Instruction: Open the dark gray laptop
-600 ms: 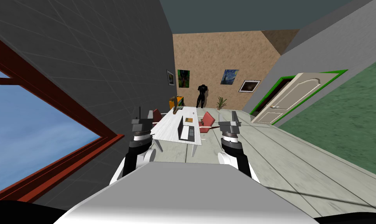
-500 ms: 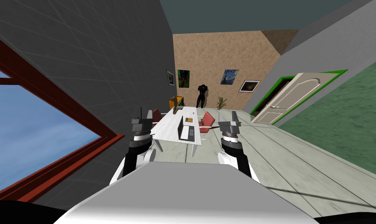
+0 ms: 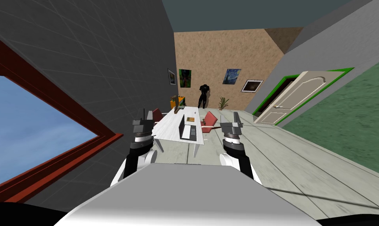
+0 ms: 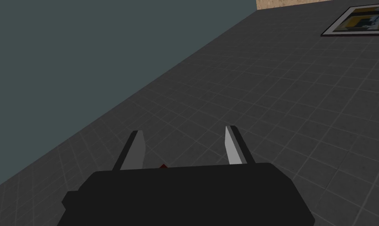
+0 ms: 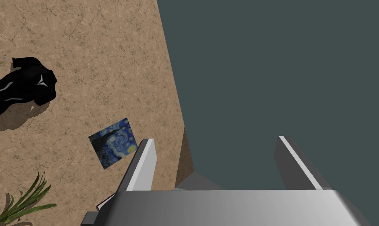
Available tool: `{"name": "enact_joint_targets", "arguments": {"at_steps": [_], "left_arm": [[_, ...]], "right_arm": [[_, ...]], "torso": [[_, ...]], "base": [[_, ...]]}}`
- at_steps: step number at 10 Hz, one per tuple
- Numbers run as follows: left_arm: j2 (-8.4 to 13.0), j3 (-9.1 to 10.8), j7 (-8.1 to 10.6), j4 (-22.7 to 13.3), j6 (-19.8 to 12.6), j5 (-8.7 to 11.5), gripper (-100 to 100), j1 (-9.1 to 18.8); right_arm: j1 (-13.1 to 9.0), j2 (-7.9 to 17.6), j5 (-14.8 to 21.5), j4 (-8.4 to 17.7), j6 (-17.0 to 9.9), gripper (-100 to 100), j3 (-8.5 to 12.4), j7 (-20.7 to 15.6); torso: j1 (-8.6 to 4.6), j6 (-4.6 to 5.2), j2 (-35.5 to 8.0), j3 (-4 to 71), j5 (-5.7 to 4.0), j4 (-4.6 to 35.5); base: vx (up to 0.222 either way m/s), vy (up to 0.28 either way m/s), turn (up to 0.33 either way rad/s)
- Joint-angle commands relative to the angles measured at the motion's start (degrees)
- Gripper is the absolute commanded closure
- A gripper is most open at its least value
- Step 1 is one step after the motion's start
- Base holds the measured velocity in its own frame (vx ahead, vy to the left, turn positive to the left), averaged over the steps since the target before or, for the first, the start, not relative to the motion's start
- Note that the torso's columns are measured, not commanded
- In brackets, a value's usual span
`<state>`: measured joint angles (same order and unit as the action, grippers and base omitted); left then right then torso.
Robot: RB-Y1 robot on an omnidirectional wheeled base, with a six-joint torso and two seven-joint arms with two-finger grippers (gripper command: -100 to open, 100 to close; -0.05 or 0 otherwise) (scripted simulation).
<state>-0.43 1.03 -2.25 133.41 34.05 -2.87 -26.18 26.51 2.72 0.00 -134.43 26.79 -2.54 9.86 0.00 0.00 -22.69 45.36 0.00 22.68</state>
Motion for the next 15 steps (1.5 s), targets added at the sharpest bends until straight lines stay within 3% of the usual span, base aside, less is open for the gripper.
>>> {"name": "enact_joint_targets", "arguments": {"at_steps": [1, 3, 4, 6, 15], "left_arm": [[0.0, 0.0, 0.0, 0.0, 0.0, 0.0, 0, 0.0], [0.0, 0.0, 0.0, 0.0, 0.0, 0.0, 0, 0.0], [0.0, 0.0, 0.0, 0.0, 0.0, 0.0, 0, 0.0], [-0.01, -0.01, 0.0, -0.02, 0.0, 0.0, 0, -0.01], [-0.01, -0.01, 0.0, -0.02, 0.0, 0.0, 0, -0.01]], "right_arm": [[0.0, 0.0, 0.0, 0.0, 0.0, 0, 0.0, 0.0], [0.0, 0.0, 0.0, 0.0, 0.0, 0, 0.0, 0.0], [0.58, 1.99, 1.25, 0.46, -0.35, -100, 1.11, -1.94], [1.21, 3.12, 2.56, 0.89, -0.71, -100, 2.28, -3.99], [5.41, 5.88, 11.06, 2.78, -2.85, -100, 9.81, -16.92]], "torso": [[0.0, 0.0, -4.24, 8.45, 0.0, 4.23], [0.0, 0.0, -12.7, 25.37, 0.0, 12.69], [0.0, 0.0, -16.93, 33.83, 0.0, 16.92], [0.24, 0.0, -19.38, 38.9, 0.08, 19.37], [-0.13, 0.0, -19.63, 39.18, -0.04, 19.61]], "base": [[0.0, 0.0, 0.0], [0.0, 0.0, 0.0], [0.013, 0.06, 0.077], [0.008, 0.105, 0.05], [0.023, 0.127, 0.063]]}}
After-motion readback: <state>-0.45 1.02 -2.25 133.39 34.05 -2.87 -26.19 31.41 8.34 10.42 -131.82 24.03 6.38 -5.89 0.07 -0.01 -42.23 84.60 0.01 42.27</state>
